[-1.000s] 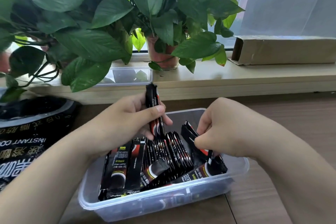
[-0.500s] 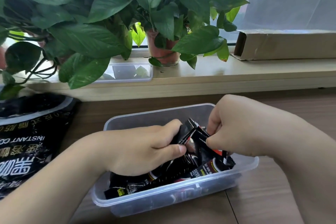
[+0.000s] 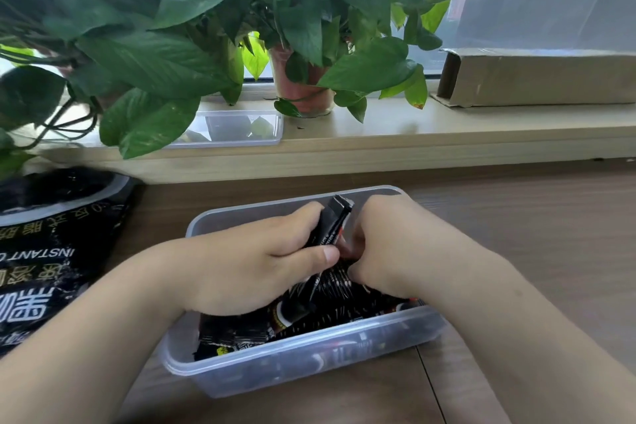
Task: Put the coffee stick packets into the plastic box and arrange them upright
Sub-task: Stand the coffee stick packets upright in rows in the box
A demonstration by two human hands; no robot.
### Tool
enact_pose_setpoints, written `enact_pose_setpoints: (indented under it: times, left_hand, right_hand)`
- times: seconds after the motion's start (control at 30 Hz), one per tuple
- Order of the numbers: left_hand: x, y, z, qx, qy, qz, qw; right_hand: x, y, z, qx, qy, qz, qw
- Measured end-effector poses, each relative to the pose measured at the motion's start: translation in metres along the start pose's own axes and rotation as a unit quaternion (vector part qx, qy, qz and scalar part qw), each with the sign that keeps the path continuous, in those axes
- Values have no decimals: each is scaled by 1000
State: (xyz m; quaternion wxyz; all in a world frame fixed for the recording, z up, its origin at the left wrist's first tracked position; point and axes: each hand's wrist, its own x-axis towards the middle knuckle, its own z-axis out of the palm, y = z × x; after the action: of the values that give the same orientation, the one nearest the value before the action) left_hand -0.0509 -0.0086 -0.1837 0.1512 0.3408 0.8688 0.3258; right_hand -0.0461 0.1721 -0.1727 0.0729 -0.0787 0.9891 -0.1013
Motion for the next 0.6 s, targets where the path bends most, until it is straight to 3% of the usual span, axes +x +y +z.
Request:
enact_pose_setpoints:
  times: [0.23,0.43,0.6]
  left_hand:
    - [4,0,-1,-95,143,-15,985]
    - [9,-7,-2,-220,198,-26,955]
    - [10,-9,-1,-287,196,-28,937]
  right_hand:
    - [3,12,-6,116,-108,0,987]
    - [8,12,3,160,-90,-6,983]
    - [5,17,-7,193,-14,-10,981]
